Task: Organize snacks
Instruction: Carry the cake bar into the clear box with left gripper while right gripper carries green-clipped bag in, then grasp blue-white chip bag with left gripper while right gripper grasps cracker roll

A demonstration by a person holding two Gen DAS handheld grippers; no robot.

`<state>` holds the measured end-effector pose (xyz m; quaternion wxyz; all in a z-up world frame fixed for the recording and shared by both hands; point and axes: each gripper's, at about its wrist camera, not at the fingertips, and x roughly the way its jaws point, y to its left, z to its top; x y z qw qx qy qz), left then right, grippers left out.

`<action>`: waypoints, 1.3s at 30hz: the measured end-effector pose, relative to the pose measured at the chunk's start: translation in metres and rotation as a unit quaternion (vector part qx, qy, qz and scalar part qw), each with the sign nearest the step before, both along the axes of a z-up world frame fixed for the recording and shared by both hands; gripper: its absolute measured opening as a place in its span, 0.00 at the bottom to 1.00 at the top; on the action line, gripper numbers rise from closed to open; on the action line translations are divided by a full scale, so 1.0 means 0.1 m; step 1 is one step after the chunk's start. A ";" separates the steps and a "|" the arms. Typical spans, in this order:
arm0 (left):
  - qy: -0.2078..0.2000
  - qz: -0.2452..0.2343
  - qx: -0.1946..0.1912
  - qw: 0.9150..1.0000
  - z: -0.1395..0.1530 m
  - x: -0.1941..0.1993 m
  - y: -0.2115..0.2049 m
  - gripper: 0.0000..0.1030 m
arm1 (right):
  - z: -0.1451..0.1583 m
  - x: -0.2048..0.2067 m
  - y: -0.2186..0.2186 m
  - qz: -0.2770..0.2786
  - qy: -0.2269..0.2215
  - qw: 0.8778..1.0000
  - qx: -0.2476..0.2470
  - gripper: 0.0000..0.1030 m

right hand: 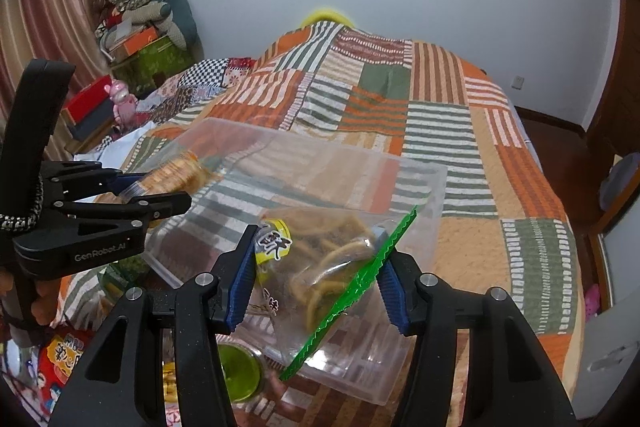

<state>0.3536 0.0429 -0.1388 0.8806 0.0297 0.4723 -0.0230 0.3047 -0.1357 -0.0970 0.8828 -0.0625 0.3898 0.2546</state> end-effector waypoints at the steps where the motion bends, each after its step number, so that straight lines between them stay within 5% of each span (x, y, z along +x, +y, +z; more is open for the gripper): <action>1: 0.001 0.000 0.006 1.000 0.00 -0.02 0.00 0.35 | 0.00 -0.01 0.00 -0.001 0.000 1.000 -0.001 0.52; 12: -0.035 0.012 0.008 0.999 0.26 -0.37 0.08 0.57 | 0.28 -0.19 -0.12 -0.008 -0.031 0.999 0.018 0.65; 23: -0.072 0.028 -0.016 0.997 0.62 -0.98 0.27 0.63 | 0.55 -0.61 -0.31 -0.010 -0.062 0.997 0.039 0.70; 39: -0.074 0.051 -0.038 0.995 0.40 -1.85 0.44 0.63 | 0.48 -1.29 -0.31 0.000 -0.072 0.996 0.053 0.75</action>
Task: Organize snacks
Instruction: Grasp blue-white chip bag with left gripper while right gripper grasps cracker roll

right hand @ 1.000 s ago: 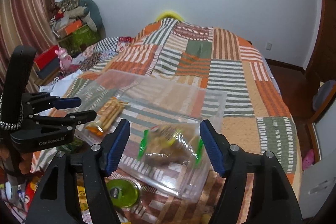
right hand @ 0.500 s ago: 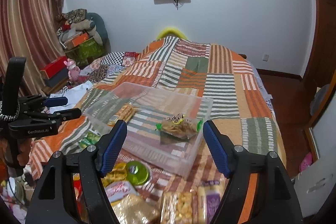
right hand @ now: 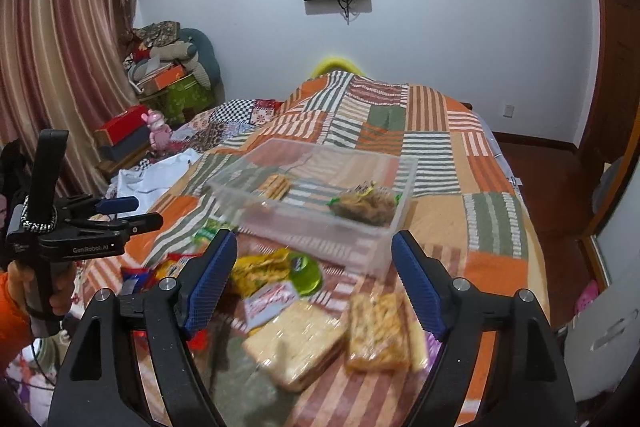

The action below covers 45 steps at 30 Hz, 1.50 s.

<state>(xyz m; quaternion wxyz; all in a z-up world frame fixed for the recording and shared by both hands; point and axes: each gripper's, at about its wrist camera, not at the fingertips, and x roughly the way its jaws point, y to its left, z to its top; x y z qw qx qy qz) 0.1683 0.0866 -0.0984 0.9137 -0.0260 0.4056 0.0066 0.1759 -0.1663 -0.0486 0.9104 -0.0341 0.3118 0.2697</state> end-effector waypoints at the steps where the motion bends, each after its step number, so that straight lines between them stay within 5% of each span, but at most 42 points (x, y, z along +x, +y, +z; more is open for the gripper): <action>1: -0.001 0.000 0.000 1.000 -0.01 -0.07 0.00 0.63 | -0.02 -0.03 0.02 0.003 0.001 1.000 0.001 0.75; 14: -0.002 -0.004 0.014 1.000 -0.17 -0.78 0.00 0.66 | -0.48 -0.42 0.24 0.033 0.064 0.997 0.012 0.75; 27: 0.025 -0.020 -0.036 0.999 -0.43 -0.97 -0.09 0.71 | -0.98 -0.57 0.65 0.073 0.126 0.989 -0.022 0.75; 35: 0.045 -0.030 -0.062 0.997 -0.57 -0.87 -0.21 0.71 | -1.02 -0.52 0.64 0.089 0.126 0.988 -0.016 0.37; 45: 0.045 -0.015 -0.078 0.996 -0.71 -0.69 -0.28 0.71 | -0.97 -0.48 0.46 0.061 0.120 0.991 -0.002 0.32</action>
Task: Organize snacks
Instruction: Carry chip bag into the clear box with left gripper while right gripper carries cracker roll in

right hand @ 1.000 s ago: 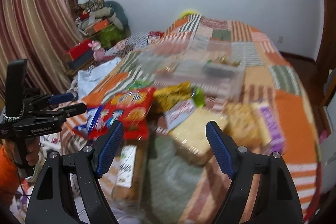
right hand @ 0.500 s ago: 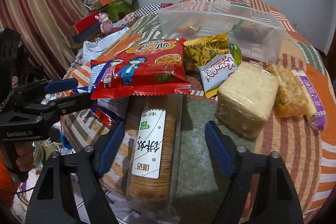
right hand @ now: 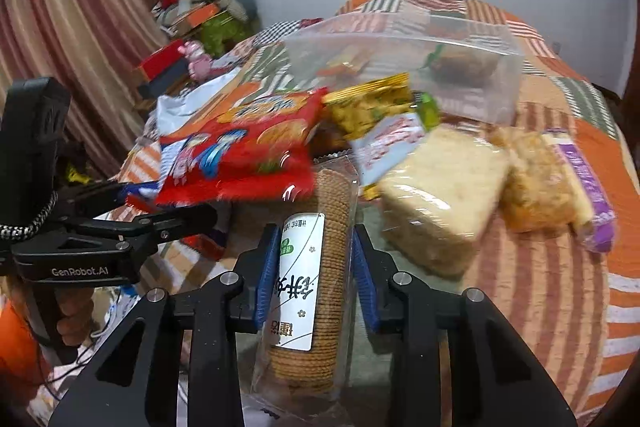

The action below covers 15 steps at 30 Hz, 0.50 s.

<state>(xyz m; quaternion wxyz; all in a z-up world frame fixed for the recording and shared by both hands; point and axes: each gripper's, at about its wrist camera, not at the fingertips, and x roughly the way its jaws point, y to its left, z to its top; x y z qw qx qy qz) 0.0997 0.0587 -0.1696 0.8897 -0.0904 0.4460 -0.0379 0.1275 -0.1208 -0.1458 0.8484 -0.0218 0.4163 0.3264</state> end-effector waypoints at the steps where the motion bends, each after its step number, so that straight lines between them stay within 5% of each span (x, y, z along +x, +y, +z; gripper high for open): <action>1: -0.004 0.004 0.006 1.000 -0.01 0.01 -0.02 0.71 | 0.00 0.01 -0.01 -0.002 0.002 1.000 -0.001 0.32; 8: -0.016 0.010 0.018 1.000 -0.07 0.03 -0.03 0.68 | -0.08 -0.02 0.02 0.005 0.013 1.000 -0.013 0.37; 15: -0.032 0.022 0.020 0.999 0.00 -0.06 0.09 0.56 | -0.04 0.01 -0.05 0.004 0.017 1.000 0.000 0.32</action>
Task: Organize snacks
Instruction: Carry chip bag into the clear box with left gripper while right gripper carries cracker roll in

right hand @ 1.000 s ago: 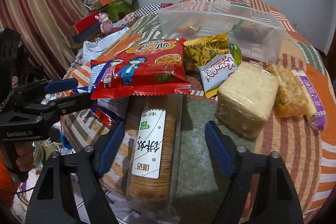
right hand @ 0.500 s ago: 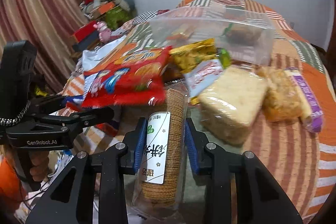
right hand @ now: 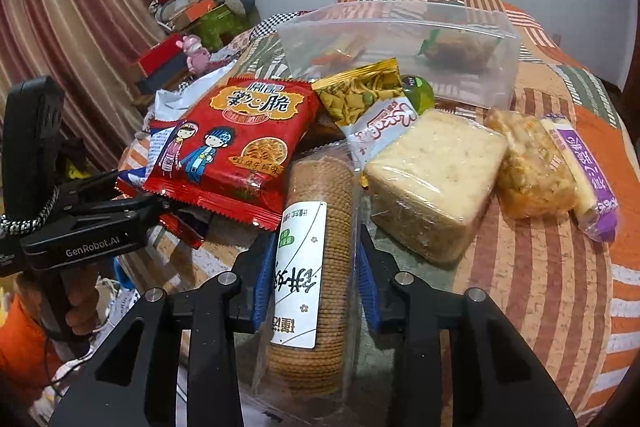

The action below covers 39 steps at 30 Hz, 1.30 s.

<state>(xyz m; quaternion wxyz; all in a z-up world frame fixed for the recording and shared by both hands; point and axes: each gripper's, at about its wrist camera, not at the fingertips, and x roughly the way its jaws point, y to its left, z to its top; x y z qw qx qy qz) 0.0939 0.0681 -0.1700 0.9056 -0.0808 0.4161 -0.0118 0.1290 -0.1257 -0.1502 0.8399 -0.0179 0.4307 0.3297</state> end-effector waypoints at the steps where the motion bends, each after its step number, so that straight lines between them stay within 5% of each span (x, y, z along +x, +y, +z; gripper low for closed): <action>1: -0.003 0.002 0.004 1.000 0.01 -0.02 0.02 0.55 | 0.02 -0.01 -0.01 -0.001 -0.001 1.000 0.002 0.32; 20: -0.051 0.040 0.027 0.998 0.47 -0.16 0.36 0.54 | 0.48 -0.03 -0.20 -0.023 -0.062 0.997 0.028 0.30; 39: -0.095 -0.006 0.037 0.995 0.88 0.46 0.02 0.54 | 0.88 0.54 -0.34 -0.077 -0.121 0.989 0.039 0.30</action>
